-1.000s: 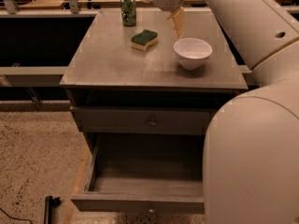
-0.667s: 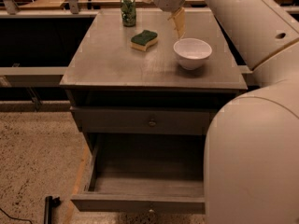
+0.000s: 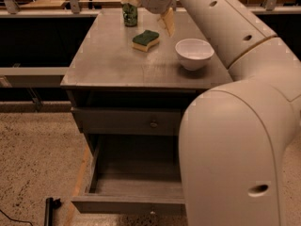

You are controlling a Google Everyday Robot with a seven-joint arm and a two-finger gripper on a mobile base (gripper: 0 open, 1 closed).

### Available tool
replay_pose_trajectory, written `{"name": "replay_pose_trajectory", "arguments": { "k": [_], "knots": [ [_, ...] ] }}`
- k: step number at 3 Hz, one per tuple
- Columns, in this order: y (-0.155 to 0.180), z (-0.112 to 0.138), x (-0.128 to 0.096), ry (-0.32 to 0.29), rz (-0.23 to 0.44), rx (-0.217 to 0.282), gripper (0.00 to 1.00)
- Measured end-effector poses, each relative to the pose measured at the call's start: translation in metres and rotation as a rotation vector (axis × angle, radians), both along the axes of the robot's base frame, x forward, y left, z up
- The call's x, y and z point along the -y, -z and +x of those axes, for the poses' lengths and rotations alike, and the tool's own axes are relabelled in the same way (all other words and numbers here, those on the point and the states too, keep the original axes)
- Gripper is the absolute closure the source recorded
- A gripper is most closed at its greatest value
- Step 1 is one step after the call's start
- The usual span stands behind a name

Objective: Place sponge into middle drawer

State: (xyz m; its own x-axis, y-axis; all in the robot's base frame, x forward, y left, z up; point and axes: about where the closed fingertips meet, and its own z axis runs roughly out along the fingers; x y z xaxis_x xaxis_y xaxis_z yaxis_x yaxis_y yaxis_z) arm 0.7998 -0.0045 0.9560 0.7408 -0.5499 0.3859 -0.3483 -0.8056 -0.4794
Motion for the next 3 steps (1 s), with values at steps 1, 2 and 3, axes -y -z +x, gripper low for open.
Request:
{"name": "replay_pose_trajectory", "arguments": {
  "k": [1,2,3],
  "knots": [
    [0.01,0.023,-0.016,-0.05,-0.066,0.022,0.0],
    [0.021,0.04,-0.027,-0.072,-0.119,0.026,0.0],
    [0.046,0.053,-0.034,-0.061,-0.165,-0.017,0.0]
  ]
}}
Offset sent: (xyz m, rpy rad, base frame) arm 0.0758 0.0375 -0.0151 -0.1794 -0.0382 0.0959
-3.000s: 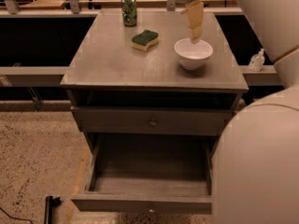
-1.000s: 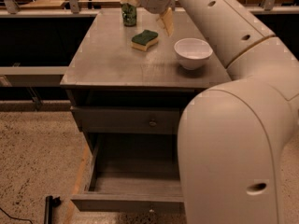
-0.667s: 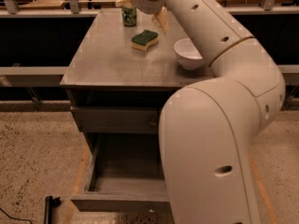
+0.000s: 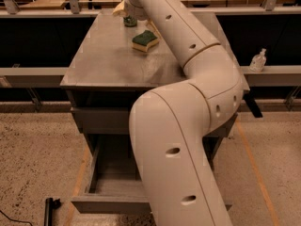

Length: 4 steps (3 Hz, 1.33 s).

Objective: Place sponge into middle drawer

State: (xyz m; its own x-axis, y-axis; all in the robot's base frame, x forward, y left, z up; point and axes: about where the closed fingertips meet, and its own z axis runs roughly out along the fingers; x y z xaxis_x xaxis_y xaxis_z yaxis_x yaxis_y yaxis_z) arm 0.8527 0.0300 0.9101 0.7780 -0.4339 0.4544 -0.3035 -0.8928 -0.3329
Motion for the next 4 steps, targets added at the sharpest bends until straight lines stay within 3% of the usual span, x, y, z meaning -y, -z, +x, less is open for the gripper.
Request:
{"name": "replay_pose_trajectory", "arguments": {
  "k": [1,3,4],
  "knots": [
    [0.032,0.005,0.001,0.041,-0.022,-0.071,0.0],
    [0.063,0.016,0.004,0.087,-0.025,-0.102,0.43],
    [0.063,0.015,0.003,0.084,-0.031,-0.108,0.74]
  ]
}}
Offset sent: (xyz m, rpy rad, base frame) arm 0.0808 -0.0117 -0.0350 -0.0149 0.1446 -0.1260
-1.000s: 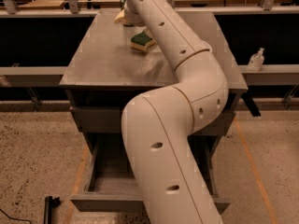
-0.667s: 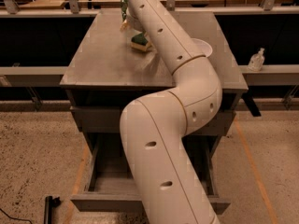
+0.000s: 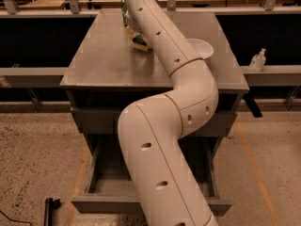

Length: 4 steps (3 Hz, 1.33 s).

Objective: Place sponge into middle drawer

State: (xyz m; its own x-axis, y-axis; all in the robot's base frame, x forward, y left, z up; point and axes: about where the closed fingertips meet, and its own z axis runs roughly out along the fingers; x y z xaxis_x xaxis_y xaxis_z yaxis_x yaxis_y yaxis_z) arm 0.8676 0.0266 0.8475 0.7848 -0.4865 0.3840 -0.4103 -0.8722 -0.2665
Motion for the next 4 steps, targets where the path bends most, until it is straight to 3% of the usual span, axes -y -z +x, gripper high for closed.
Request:
{"name": "replay_pose_trajectory", "arguments": {
  "k": [1,2,4],
  "knots": [
    [0.0,-0.001,0.0,0.0,0.0,0.0,0.96],
    [-0.028,-0.021,0.004,-0.016,0.103,-0.025,1.0],
    [-0.109,-0.079,-0.016,-0.041,0.452,-0.091,1.0]
  ]
}}
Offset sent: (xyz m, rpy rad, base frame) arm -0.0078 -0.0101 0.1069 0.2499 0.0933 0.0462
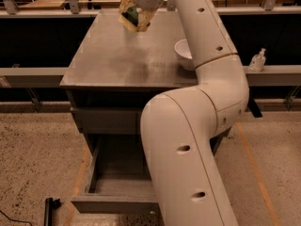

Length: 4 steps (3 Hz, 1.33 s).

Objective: Place sponge into middle drawer

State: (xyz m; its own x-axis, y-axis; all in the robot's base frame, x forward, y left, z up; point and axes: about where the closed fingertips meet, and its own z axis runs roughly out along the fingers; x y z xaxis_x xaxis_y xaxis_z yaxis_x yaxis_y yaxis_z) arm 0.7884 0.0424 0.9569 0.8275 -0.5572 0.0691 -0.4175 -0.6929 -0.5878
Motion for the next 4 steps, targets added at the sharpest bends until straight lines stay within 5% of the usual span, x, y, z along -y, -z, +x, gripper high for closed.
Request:
{"name": "replay_pose_trajectory", "arguments": {
  "k": [2,4],
  "knots": [
    [-0.003,0.005,-0.013,0.002,0.05,0.011,1.0],
    [-0.023,-0.046,-0.025,0.078,0.183,-0.182,1.0]
  ]
}}
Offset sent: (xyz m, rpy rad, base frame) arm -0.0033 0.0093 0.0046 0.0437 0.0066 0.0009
